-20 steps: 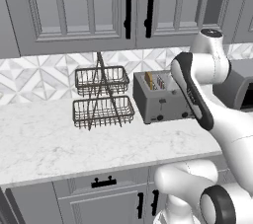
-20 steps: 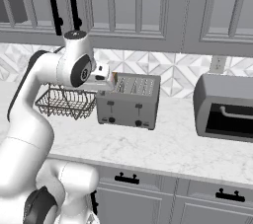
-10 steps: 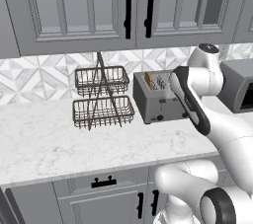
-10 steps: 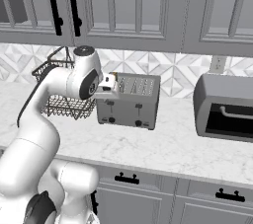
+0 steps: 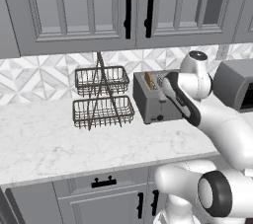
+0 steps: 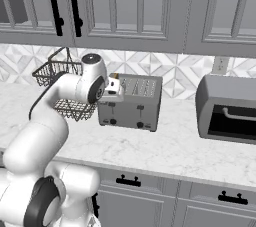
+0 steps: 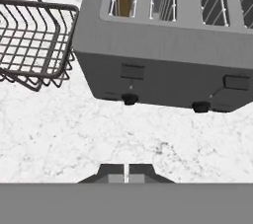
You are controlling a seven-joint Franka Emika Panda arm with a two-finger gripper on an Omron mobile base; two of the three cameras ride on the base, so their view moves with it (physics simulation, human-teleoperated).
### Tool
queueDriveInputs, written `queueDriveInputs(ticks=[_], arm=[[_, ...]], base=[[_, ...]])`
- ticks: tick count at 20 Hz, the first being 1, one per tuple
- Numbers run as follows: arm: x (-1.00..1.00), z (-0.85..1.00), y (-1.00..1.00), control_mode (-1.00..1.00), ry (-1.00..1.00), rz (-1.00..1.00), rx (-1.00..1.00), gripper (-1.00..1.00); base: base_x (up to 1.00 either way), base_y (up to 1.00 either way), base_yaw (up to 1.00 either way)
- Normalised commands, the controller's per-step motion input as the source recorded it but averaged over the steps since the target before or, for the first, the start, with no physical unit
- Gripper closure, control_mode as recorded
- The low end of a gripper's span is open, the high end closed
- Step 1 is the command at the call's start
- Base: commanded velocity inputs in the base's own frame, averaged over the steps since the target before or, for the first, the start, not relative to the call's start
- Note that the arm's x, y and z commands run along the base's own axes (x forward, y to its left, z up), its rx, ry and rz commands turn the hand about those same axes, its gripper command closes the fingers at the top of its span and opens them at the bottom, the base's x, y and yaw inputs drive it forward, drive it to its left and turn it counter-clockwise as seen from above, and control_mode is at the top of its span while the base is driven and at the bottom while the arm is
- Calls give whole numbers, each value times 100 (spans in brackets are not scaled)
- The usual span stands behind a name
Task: Start the toaster. Once the lever pops up, take the bread to the plate on the dining counter.
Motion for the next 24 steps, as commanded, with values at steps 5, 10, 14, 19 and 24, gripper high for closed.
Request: queueDriveInputs(ticks=[5, 10, 14, 19, 24], arm=[[47, -4, -2, -100, 0, 0, 0, 100], [14, -32, 12, -100, 0, 0, 0, 100], [21, -28, 1, -100, 0, -1, 0, 100], [22, -20, 0, -100, 0, -1, 0, 100], [34, -16, 0, -100, 3, 0, 0, 100]], base=[[0, 0, 0], [0, 0, 0], [0, 0, 0], [0, 0, 0], [0, 0, 0]])
